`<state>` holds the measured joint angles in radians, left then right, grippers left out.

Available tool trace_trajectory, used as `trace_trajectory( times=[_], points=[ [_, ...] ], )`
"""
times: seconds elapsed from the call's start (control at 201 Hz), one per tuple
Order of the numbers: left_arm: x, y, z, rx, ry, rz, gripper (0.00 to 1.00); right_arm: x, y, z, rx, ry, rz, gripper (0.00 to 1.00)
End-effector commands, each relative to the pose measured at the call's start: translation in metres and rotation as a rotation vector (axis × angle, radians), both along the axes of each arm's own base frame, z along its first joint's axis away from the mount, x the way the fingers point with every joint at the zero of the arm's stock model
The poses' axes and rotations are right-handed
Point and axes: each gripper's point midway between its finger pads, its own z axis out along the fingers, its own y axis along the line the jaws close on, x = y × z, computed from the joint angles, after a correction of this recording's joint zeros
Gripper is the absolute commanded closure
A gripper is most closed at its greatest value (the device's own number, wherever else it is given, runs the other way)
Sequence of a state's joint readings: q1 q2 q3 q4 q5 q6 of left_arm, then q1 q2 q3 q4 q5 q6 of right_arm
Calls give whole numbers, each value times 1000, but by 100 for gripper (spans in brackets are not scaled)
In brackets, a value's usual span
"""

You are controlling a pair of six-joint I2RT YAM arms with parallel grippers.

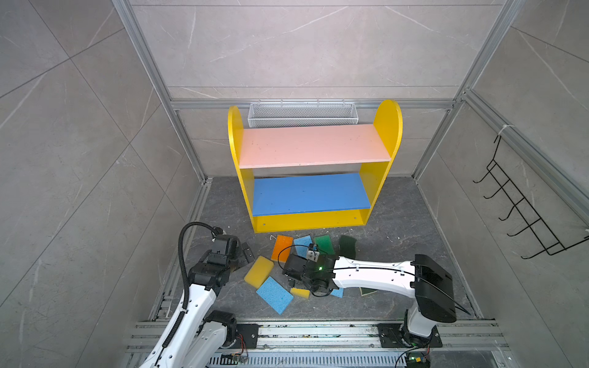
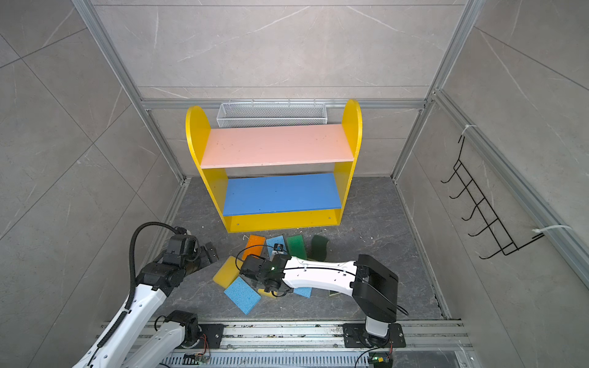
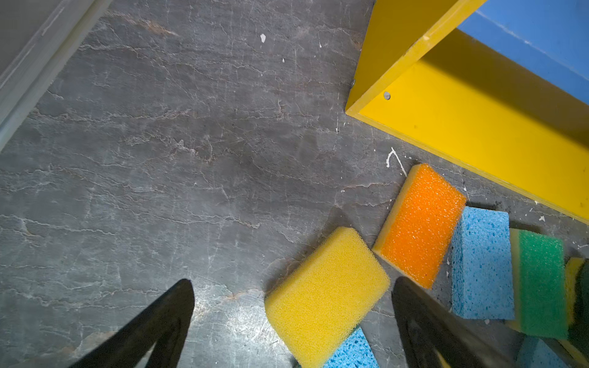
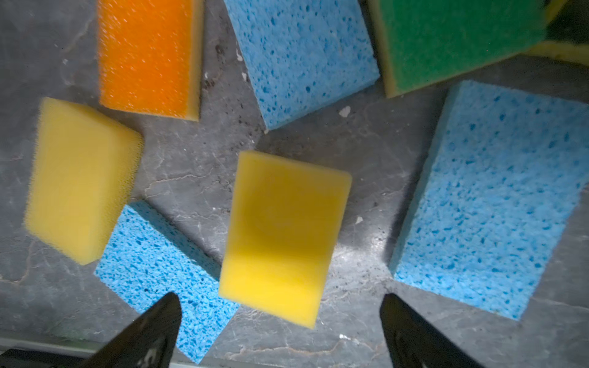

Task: Place and organize the cleaning sponges onto the shelf
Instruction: 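Move the right gripper over the sponges toward the yellow sponge, then lower the right gripper and close it on the yellow sponge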

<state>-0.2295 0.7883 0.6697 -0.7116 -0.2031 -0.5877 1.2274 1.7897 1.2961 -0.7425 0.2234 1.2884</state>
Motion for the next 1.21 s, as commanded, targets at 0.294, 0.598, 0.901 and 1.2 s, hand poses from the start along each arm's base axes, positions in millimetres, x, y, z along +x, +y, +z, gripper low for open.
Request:
trace_trajectory(
  times=[0.294,0.598,0.901,1.2],
  points=[
    [6,-11,14,-46,-39,-37,0,2,12,-22,-21,83,1,1],
    [8,-13,6,-47,-14,-48,1,4,9,-39,-69,131,-42,1],
    [10,-14,5,-43,-2,-55,1,8,11,-52,-93,153,-50,1],
    [11,-15,3,-39,6,-60,2,6,8,-62,-118,189,-61,6]
  ],
)
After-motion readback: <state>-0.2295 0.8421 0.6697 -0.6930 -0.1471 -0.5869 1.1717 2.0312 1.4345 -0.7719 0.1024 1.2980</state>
